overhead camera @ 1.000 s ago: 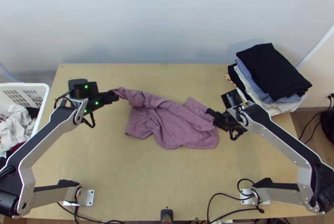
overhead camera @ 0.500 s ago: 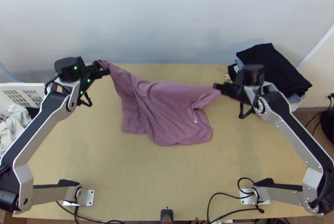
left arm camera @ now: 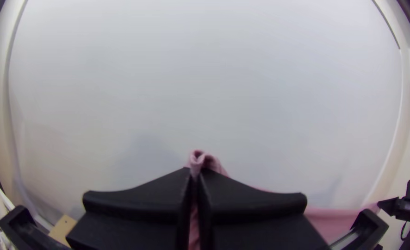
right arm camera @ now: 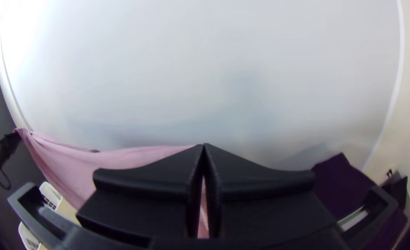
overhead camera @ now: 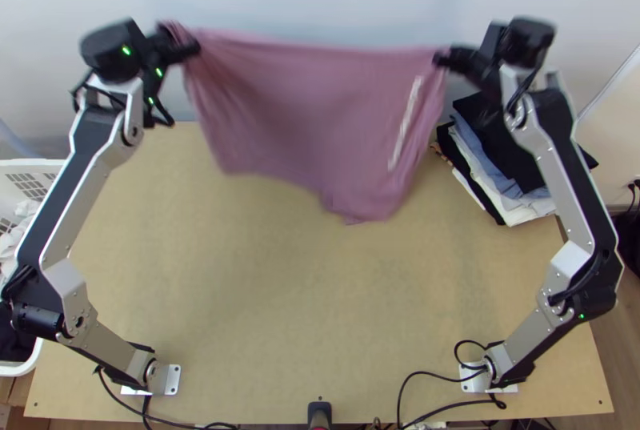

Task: Fold the t-shirt

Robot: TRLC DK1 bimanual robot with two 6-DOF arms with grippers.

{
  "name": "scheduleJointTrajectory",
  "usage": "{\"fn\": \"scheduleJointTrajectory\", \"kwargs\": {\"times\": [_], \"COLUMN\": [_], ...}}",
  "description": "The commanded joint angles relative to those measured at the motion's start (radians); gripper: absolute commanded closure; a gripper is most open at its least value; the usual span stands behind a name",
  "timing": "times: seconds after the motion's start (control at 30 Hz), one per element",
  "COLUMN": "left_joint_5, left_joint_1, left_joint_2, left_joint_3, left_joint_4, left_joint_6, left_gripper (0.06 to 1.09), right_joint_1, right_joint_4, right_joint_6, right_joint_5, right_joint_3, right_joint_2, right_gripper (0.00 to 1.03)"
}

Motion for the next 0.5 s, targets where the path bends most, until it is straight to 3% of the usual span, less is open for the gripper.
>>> {"fn": "scheduleJointTrajectory", "kwargs": {"times": [0.0,0.23,0.33,0.47], "left_joint_5": [-0.056,-0.076,-0.070,0.019], "left_joint_1": [-0.013,-0.105,-0.152,-0.191], "left_joint_2": [-0.028,-0.283,-0.437,-0.662], "left_joint_3": [0.116,-0.039,-0.237,-0.561], "left_joint_4": [0.039,-0.002,-0.010,-0.105], "left_joint_6": [0.047,0.096,0.124,0.124], "left_gripper": [1.05,1.05,1.05,1.05], "right_joint_1": [-0.016,-0.007,0.002,0.016], "right_joint_4": [0.006,-0.066,-0.080,-0.103], "right_joint_6": [-0.024,-0.048,-0.074,-0.130], "right_joint_5": [0.016,0.011,-0.003,-0.029], "right_joint_3": [0.173,0.130,-0.040,-0.318], "right_joint_2": [-0.028,-0.266,-0.418,-0.631], "right_gripper": [1.00,1.00,1.00,1.00]}}
